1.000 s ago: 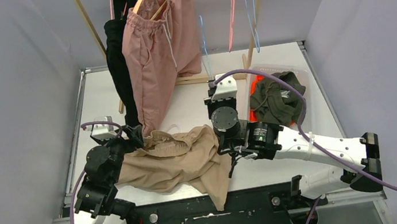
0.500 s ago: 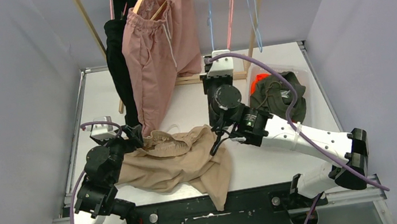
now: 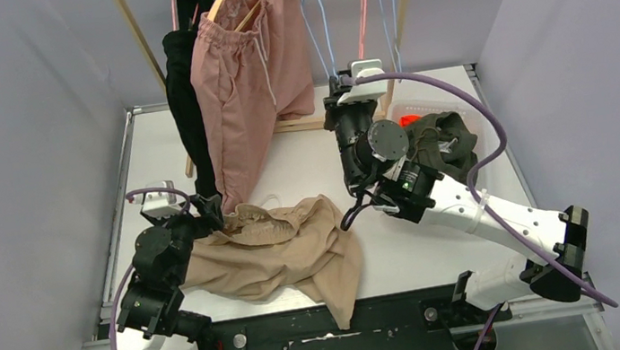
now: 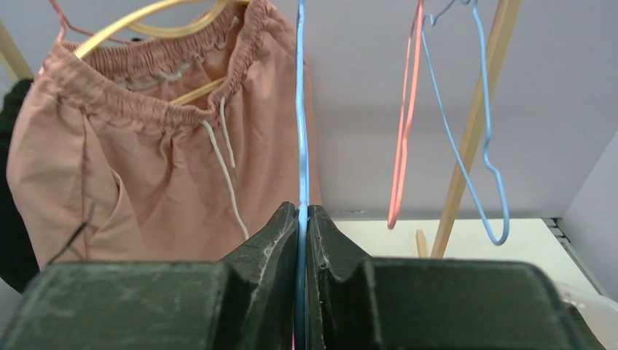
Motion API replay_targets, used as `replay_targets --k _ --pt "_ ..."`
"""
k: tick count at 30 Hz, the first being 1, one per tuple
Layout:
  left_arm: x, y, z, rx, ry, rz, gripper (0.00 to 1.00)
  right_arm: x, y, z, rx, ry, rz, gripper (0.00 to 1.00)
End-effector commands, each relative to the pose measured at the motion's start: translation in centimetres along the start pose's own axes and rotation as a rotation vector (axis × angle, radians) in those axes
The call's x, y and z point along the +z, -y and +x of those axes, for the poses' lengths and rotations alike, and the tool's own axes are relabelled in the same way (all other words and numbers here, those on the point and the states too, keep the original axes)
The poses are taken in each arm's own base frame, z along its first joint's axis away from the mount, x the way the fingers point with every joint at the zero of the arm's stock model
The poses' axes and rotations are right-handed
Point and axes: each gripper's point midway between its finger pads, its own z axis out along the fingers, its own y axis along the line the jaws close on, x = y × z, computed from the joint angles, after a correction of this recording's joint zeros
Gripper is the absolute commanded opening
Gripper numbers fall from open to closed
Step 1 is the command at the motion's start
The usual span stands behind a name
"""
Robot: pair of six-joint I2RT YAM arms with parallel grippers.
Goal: Remove the shorts from the hanger
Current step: Place the hanger on the clothes rod.
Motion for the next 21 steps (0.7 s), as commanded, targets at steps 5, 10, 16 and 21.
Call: replay_targets --k 5,10,16,21 --pt "-0.2 0.6 -1.8 -0.018 0.056 0.025 0.72 0.5 1.7 -6.7 0.108 0.145 0.053 0.0" --pt "-0.4 0.5 -2.0 -0.021 0.069 0.025 0.72 1.3 2.9 -6.5 0.101 0.129 0.15 0.0" --pt "-0.8 0.6 -2.2 -0.032 0.089 0.035 0.72 2.4 3.8 -7.5 0.095 0.141 0.175 0.0" --pt "-1.0 0.8 -2.3 -0.035 0.094 0.043 0.72 4.0 4.6 -7.7 0.103 0.138 0.179 0.0"
